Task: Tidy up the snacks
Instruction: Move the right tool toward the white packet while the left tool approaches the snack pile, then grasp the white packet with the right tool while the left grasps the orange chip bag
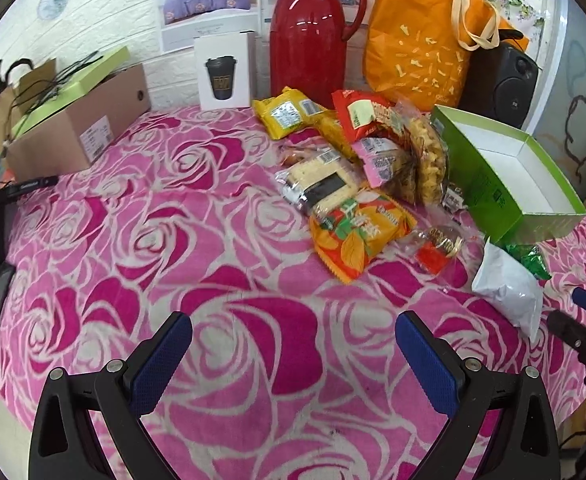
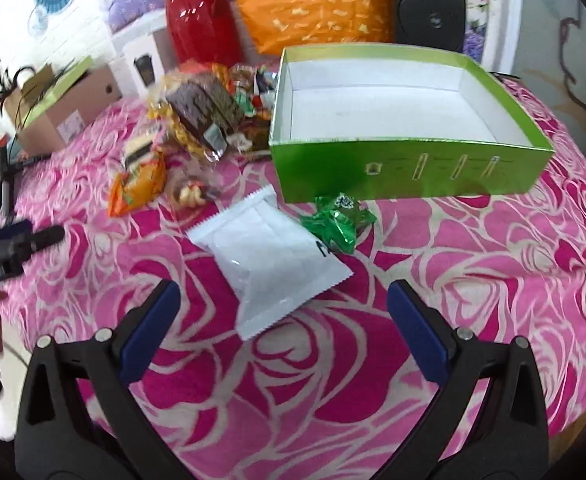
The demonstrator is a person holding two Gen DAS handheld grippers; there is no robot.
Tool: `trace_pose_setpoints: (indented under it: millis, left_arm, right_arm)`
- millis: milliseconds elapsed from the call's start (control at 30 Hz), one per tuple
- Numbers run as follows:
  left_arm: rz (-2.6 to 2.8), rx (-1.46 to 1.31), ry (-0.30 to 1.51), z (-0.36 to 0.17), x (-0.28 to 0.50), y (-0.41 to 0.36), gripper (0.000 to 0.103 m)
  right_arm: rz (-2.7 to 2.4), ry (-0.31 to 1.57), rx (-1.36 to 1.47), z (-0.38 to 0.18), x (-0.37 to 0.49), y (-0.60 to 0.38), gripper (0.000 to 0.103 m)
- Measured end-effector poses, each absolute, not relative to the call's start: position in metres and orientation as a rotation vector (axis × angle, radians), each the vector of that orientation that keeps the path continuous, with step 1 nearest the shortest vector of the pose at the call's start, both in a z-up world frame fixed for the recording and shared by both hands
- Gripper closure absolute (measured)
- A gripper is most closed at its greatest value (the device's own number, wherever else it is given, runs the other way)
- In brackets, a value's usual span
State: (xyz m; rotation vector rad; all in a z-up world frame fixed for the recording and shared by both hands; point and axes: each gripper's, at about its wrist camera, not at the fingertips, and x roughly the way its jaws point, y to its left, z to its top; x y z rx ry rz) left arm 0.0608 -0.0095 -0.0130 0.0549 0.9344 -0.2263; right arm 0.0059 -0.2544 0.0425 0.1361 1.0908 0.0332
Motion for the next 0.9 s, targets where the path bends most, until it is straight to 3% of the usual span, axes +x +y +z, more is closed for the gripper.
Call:
trace_pose_setpoints:
  millis: [133,200,267,533,667,767,833,900]
  left_arm:
    - [-0.265,0.043,0.948,-0.013,0.082,-0.013,0.001]
    - [-0.285,0.037,0.962,-0.013,0.089,-0.017,0.001]
    - [-0.309,0.033,0.962,-0.012,0.091,-0.021,0.001]
    - [-0.356,0.09,0.913,-0.012,0.103,-0.026,0.001]
    - [-0.435,0.146,0.924,-0.013,0.113,-0.037,0.001]
    - [-0.507,0.218,0.923,-0.018,0.123,-0.057,0.006]
    - [-0.544,0.272,0.939,-0.024,0.131,-0.07,0.016]
    - [-0.562,0.315,0.953,-0.032,0.138,-0.079,0.018]
  right_arm:
    - [0.113,1.136,0.086,0.026,0.012,-0.249,0.014]
    - [0.128,1.142,0.094,0.023,0.013,-0.245,0.033]
    - [0.146,1.17,0.166,0.016,0.016,-0.232,0.042]
    - [0.209,1.069,0.197,0.036,0.027,-0.182,0.043]
    - [0.104,1.08,0.18,0.031,0.036,-0.188,0.033]
    - [0.042,1.103,0.204,0.024,0.039,-0.201,0.033]
    - [0.018,1.121,0.23,0.018,0.041,-0.205,0.033]
    - [0.003,1.125,0.237,0.014,0.042,-0.209,0.033]
